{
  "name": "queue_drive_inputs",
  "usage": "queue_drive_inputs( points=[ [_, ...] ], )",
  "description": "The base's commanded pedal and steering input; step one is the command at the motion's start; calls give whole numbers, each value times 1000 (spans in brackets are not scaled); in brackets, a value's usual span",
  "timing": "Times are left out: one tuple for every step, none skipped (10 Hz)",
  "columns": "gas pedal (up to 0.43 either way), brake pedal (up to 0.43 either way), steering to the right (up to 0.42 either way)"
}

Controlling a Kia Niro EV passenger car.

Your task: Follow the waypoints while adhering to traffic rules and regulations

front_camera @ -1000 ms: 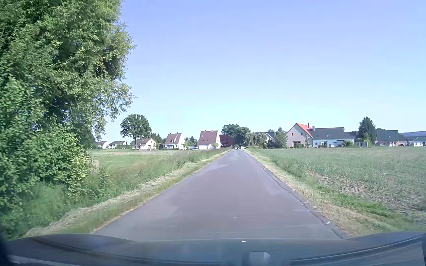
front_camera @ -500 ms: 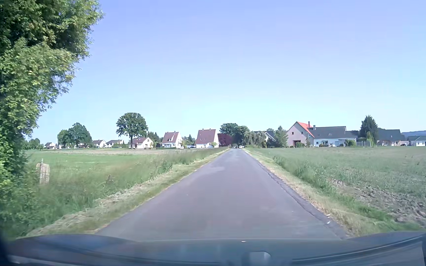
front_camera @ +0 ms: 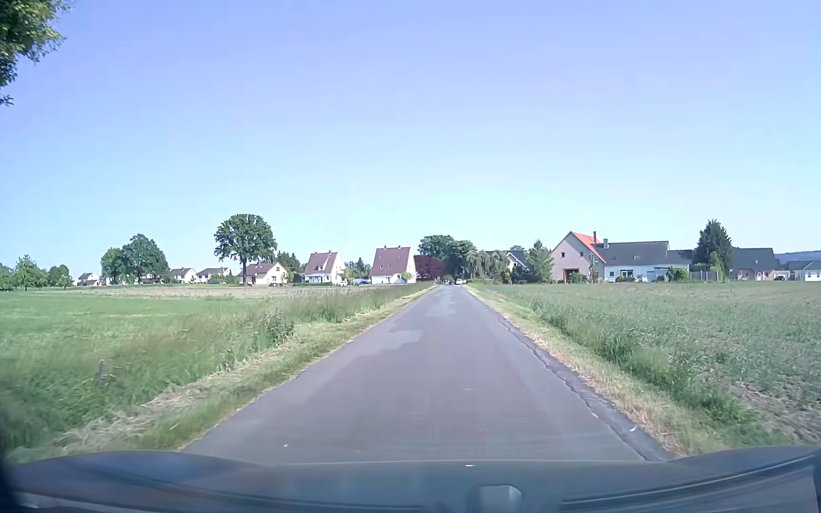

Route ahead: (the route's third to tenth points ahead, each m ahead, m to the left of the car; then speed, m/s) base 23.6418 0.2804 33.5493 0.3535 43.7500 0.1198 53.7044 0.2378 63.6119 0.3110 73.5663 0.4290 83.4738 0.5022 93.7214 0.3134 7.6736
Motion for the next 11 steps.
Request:
queue_drive_inputs(
  points=[
    [150,6,11],
    [150,6,11],
    [150,6,10],
    [150,6,10],
    [150,6,11],
    [150,6,9],
    [150,6,8],
    [150,6,8],
    [150,6,8],
    [150,6,7],
    [150,6,4]
  ],
)
